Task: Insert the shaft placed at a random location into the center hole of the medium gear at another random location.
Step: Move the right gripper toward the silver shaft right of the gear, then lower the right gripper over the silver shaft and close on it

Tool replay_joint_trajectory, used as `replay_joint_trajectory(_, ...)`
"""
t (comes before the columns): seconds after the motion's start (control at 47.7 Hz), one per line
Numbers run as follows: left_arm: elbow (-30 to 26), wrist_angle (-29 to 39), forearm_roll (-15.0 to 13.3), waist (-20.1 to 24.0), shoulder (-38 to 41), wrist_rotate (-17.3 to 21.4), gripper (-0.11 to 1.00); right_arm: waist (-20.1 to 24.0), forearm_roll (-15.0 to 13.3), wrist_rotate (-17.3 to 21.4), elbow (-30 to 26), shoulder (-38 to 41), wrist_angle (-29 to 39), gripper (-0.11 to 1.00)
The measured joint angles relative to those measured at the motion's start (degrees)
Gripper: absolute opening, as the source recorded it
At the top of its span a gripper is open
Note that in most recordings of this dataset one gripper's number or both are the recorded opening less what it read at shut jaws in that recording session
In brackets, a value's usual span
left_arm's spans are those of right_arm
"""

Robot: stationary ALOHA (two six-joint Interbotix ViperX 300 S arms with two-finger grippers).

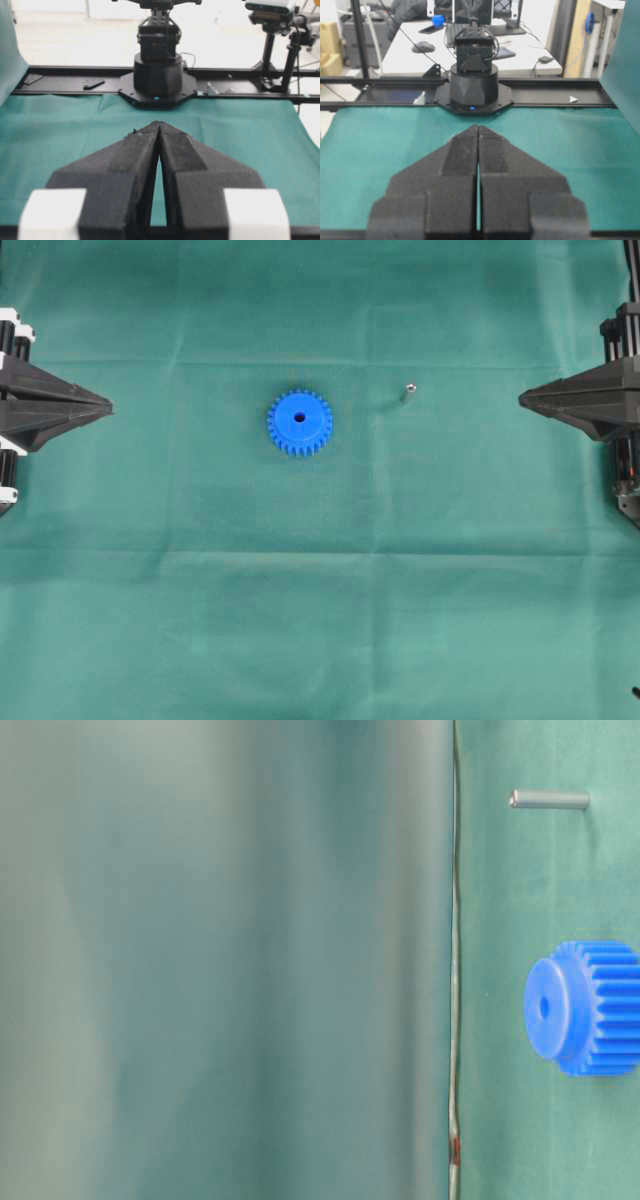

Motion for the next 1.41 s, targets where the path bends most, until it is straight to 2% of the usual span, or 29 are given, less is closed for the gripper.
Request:
replay_joint_trajectory(0.147,-0.97,3.52,0.44,0.0,0.35,-0.09,0.0,-0.18,0.0,0.0,-0.09,0.44,1.14,0.01)
replay_joint_trajectory(0.315,-1.49,4.31,0.62,0.0,0.35,-0.09,0.0,-0.79,0.0,0.0,-0.88,1.41,2.2,0.01)
replay_joint_trajectory(0.504,-1.49,4.31,0.7,0.0,0.35,-0.09,0.0,-3.52,0.09,0.0,-0.88,4.39,2.29,0.01)
replay_joint_trajectory(0.567,-1.49,4.31,0.7,0.0,0.26,-0.09,0.0,-4.48,0.44,0.0,-0.88,6.24,2.29,0.05)
replay_joint_trajectory(0.65,-1.49,4.39,0.7,0.0,0.26,-0.09,0.0,-5.1,1.05,0.0,-0.88,8.61,2.11,0.2)
replay_joint_trajectory(0.839,-1.49,4.66,0.7,0.0,0.35,-0.09,0.0,-6.42,2.2,0.0,-0.79,17.84,0.18,0.76)
replay_joint_trajectory(0.881,-1.49,4.66,0.7,0.0,0.26,-0.18,0.0,-7.12,2.37,0.0,-0.79,20.04,-0.35,0.86)
replay_joint_trajectory(0.923,-1.49,4.66,0.7,-0.09,0.35,-0.18,0.0,-7.82,2.37,0.0,-0.88,22.32,-1.32,0.92)
replay_joint_trajectory(1.049,-1.49,4.66,0.7,0.0,0.26,-0.18,0.0,-10.11,2.46,0.0,-0.88,29.09,-5.36,0.84)
replay_joint_trajectory(1.406,-1.49,4.66,0.7,0.0,0.26,-0.09,0.0,-12.3,2.72,0.0,-2.55,43.42,-11.25,0.85)
